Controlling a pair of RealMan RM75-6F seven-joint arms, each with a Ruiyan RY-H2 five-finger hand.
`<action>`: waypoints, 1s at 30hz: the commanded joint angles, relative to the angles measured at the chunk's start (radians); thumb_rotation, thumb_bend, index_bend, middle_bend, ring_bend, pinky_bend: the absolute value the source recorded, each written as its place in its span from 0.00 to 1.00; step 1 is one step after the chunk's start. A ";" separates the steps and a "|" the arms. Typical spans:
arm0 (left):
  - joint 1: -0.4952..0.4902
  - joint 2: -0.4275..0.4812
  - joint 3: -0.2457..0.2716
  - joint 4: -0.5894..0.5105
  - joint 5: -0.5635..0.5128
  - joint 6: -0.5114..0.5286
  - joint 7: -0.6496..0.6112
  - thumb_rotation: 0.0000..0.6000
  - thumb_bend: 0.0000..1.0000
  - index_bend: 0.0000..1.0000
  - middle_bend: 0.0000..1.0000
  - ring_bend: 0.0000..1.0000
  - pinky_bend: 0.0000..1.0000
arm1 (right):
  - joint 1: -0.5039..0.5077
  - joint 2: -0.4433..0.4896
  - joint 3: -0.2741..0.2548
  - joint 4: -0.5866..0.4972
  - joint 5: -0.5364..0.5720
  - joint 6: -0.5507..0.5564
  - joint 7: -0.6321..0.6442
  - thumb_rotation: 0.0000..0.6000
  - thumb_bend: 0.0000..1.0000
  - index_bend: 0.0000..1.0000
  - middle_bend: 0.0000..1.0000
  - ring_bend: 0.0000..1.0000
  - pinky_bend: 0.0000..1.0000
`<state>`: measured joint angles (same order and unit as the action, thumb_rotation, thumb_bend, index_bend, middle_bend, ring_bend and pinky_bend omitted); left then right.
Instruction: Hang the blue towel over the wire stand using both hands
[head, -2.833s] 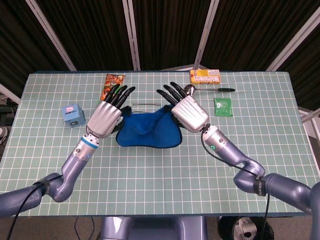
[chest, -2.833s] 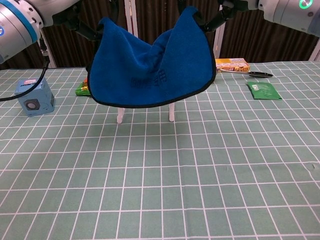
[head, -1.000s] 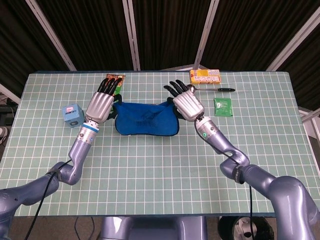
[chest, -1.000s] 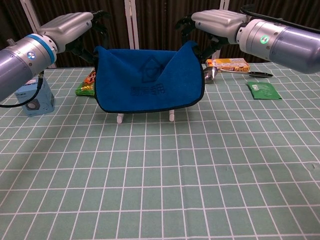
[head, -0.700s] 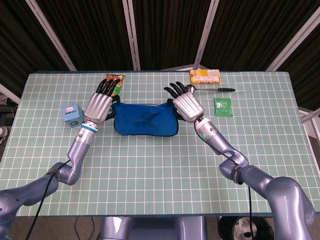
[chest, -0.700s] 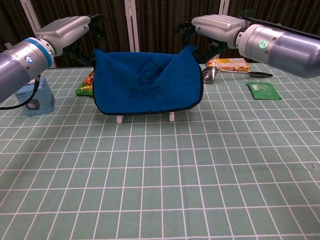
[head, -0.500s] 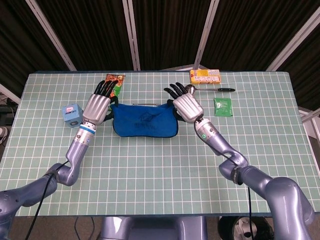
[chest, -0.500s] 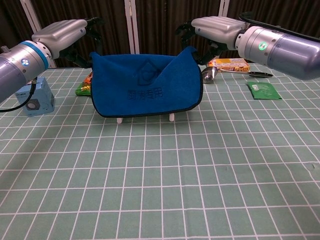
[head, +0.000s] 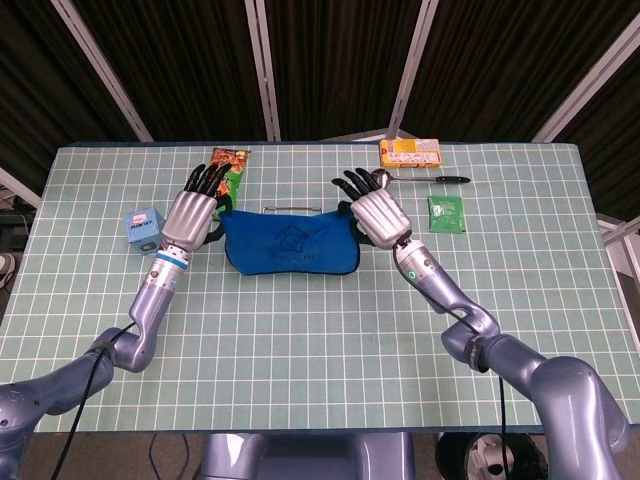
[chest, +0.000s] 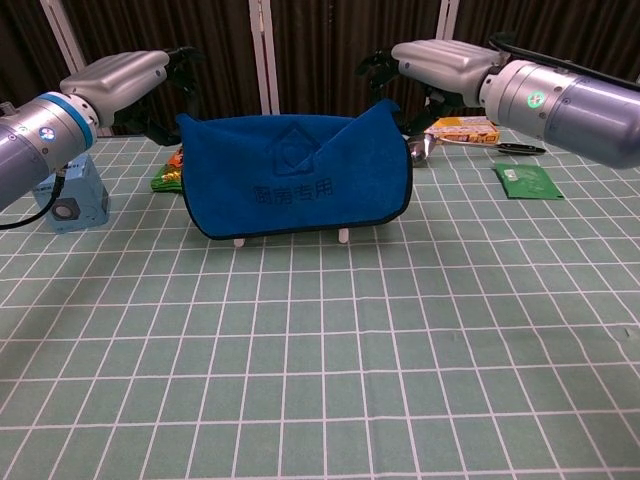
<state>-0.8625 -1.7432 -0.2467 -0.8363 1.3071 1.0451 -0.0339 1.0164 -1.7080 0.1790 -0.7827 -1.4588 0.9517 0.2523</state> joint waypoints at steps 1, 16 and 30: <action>0.001 -0.003 0.004 0.007 0.002 -0.004 -0.003 1.00 0.49 0.81 0.00 0.00 0.00 | -0.002 -0.002 -0.004 0.006 -0.003 0.001 0.002 1.00 0.45 0.64 0.11 0.00 0.00; 0.001 -0.012 0.004 0.023 -0.014 -0.046 -0.003 1.00 0.23 0.00 0.00 0.00 0.00 | -0.009 -0.008 -0.020 0.031 -0.015 -0.007 0.035 1.00 0.09 0.07 0.04 0.00 0.00; 0.028 0.034 -0.002 -0.032 -0.028 -0.040 0.003 1.00 0.11 0.00 0.00 0.00 0.00 | -0.051 0.044 -0.036 -0.032 -0.030 0.037 0.021 1.00 0.08 0.05 0.02 0.00 0.00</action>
<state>-0.8401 -1.7180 -0.2480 -0.8588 1.2799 0.9990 -0.0325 0.9722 -1.6726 0.1447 -0.8044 -1.4866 0.9805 0.2761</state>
